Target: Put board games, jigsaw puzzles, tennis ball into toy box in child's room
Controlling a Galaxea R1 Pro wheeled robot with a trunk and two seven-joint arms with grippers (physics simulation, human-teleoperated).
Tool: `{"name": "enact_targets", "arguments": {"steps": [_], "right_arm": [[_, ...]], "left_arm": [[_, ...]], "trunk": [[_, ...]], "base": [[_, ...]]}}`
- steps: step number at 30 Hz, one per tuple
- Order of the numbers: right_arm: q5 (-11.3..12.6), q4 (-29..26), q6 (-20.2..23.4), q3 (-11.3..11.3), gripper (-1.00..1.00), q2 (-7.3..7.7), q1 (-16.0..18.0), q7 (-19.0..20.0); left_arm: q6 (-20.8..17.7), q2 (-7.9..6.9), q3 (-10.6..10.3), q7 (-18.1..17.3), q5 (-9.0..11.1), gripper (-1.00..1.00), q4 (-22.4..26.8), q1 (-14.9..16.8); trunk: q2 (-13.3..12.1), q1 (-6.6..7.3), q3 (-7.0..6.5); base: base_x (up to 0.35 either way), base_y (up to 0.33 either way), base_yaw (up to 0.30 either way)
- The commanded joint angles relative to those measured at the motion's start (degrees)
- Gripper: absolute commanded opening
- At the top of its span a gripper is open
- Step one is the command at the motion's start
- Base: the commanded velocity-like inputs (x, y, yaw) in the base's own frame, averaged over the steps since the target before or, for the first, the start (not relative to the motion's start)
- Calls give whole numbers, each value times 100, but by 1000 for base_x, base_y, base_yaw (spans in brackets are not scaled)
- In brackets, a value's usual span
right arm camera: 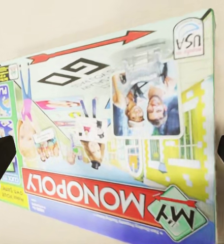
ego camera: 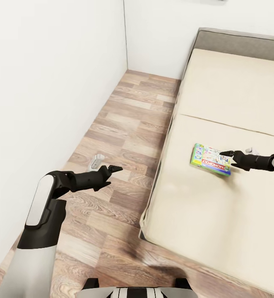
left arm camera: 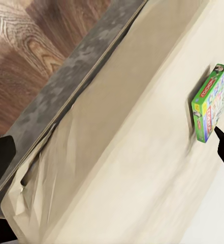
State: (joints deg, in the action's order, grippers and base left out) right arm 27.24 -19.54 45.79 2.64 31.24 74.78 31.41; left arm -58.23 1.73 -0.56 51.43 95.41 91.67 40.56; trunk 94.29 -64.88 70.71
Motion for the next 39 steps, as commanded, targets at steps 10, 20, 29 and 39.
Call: {"name": "enact_targets", "arguments": {"steps": [10,20,29,39], "right_arm": [[-2,-4,36,29,100,4,1,7],[0,-5,36,26,100,-3,-4,10],[1,-6,36,27,100,-1,-12,13],[0,-6,36,33,100,9,-11,14]], "left_arm": [[-13,3,3,53,48,100,8,4],[-13,3,3,42,48,100,15,4],[-13,3,3,36,48,100,23,4],[-13,3,3,34,48,100,26,4]], "trunk": [[2,0,3],[2,0,3],[2,0,3],[2,0,3]], "base": [[0,0,214],[0,0,268],[0,0,169],[0,0,39]]}}
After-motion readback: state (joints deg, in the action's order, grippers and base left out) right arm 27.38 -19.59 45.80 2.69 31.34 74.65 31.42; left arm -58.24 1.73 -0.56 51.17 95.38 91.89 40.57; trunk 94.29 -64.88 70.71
